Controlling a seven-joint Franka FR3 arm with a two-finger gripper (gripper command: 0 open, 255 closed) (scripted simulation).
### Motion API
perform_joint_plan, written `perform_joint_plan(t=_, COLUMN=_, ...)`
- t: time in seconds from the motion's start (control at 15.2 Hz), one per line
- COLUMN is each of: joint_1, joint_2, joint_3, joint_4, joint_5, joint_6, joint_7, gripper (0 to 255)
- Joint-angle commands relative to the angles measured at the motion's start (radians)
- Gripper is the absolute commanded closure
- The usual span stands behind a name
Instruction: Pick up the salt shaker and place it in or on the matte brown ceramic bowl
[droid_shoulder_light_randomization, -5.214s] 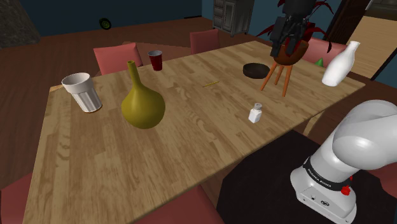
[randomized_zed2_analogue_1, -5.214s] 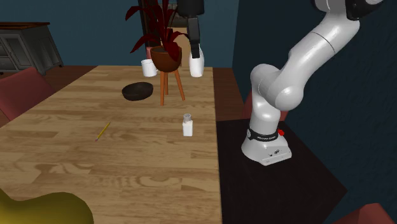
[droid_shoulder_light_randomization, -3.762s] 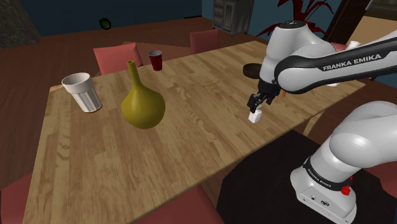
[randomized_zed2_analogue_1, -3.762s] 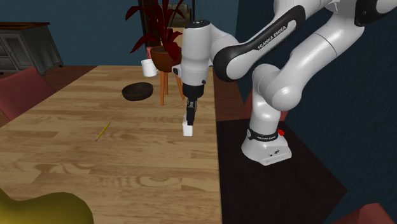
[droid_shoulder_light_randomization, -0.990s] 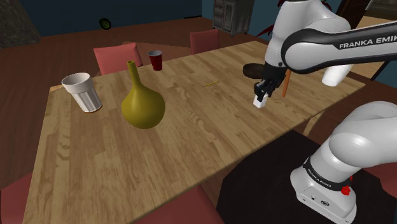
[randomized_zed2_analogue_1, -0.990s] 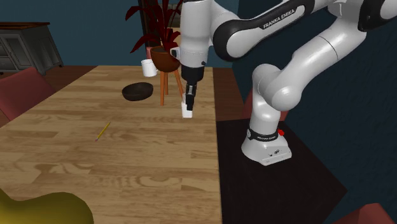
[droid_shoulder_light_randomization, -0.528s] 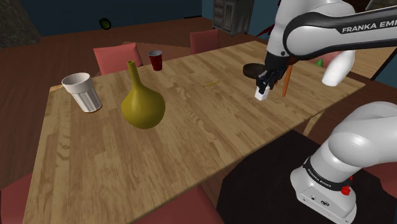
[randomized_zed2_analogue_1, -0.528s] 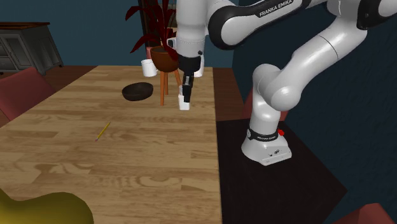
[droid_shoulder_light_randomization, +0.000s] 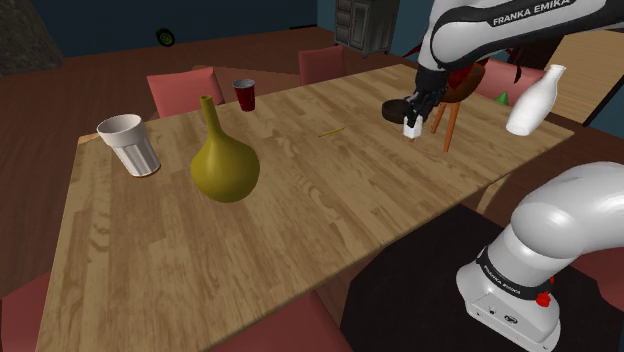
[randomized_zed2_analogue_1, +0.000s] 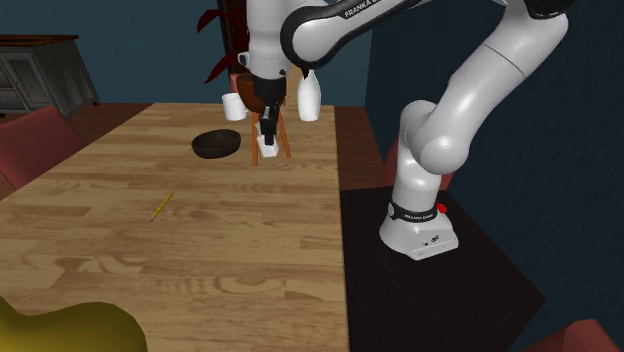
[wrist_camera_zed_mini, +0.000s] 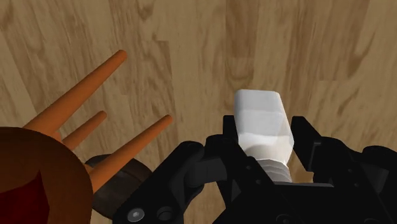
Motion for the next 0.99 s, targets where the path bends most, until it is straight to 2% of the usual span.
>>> perform_joint_plan(t=0.0, joint_1=-0.015, joint_2=0.068, joint_3=-0.029, joint_4=0.056, joint_5=-0.012, joint_6=0.017, joint_7=-0.035, gripper=255)
perform_joint_plan(t=0.46, joint_1=-0.047, joint_2=0.305, joint_3=-0.120, joint_4=0.271, joint_5=-0.011, joint_6=0.053, joint_7=-0.157, gripper=255)
perform_joint_plan(t=0.92, joint_1=-0.075, joint_2=0.547, joint_3=-0.189, joint_4=0.535, joint_5=0.046, joint_6=0.040, joint_7=-0.289, gripper=255)
